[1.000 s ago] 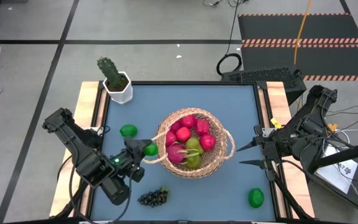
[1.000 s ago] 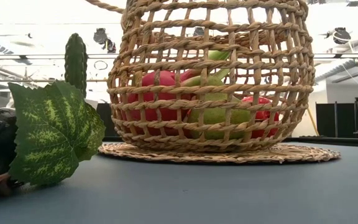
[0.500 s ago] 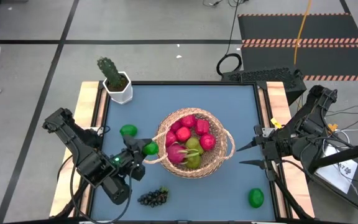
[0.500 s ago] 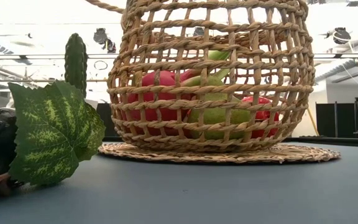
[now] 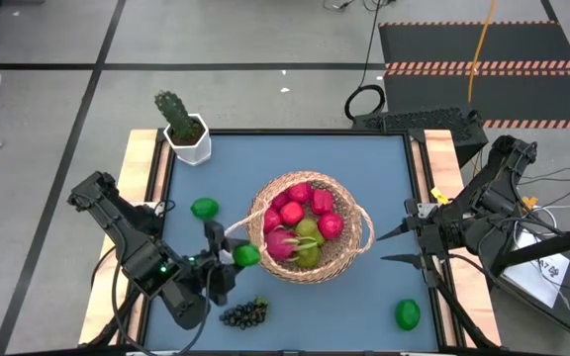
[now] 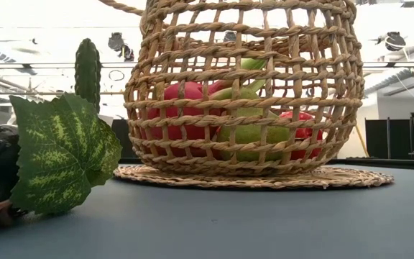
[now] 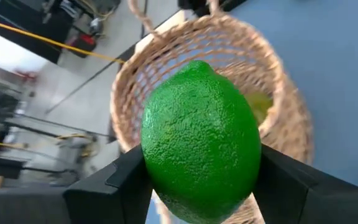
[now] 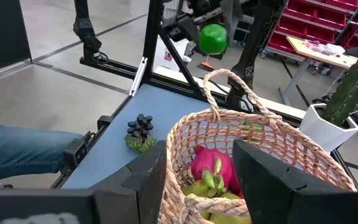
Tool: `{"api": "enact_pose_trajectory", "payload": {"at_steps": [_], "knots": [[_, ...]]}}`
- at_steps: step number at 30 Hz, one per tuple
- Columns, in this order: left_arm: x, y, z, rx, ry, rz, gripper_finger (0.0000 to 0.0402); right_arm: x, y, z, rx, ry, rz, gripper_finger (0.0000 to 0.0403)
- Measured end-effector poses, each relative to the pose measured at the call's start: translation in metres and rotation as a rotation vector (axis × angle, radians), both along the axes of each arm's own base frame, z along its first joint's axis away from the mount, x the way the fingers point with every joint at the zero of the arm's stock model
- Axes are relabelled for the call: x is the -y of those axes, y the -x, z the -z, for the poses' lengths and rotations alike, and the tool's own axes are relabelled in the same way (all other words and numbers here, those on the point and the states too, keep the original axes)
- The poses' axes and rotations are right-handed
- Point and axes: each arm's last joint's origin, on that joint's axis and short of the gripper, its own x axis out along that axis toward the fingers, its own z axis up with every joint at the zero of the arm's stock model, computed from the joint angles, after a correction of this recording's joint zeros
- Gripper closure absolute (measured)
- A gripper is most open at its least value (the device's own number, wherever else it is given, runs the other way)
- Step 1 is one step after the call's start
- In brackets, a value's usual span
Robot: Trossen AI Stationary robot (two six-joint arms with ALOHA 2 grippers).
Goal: Build produce basket
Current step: Put the middle dark green lime into the brown basket
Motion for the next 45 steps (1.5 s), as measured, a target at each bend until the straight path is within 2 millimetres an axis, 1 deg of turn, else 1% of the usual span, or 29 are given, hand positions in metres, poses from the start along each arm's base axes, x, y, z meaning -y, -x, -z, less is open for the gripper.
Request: {"api": "enact_pose_trajectory", "payload": {"at_steps": [9, 19, 25, 28, 31, 45], "knots": [[0.008, -0.008, -0.007, 0.105, 0.135, 0.009, 0.0172, 0.000, 0.000, 0.000, 0.000, 0.000, 0.000, 0.0223], [0.014, -0.015, -0.017, 0.313, 0.481, -0.125, 0.0172, 0.000, 0.000, 0.000, 0.000, 0.000, 0.000, 0.0223], [0.016, -0.016, -0.019, 0.401, 0.692, -0.228, 0.0172, 0.000, 0.000, 0.000, 0.000, 0.000, 0.000, 0.0223], [0.014, -0.017, -0.019, 0.429, 0.767, -0.276, 0.0172, 0.000, 0.000, 0.000, 0.000, 0.000, 0.000, 0.0223], [0.014, -0.018, -0.019, 0.440, 0.794, -0.294, 0.0172, 0.000, 0.000, 0.000, 0.000, 0.000, 0.000, 0.0223], [0.002, -0.027, -0.019, 0.456, 0.781, -0.333, 0.0172, 0.000, 0.000, 0.000, 0.000, 0.001, 0.000, 0.0223]]}}
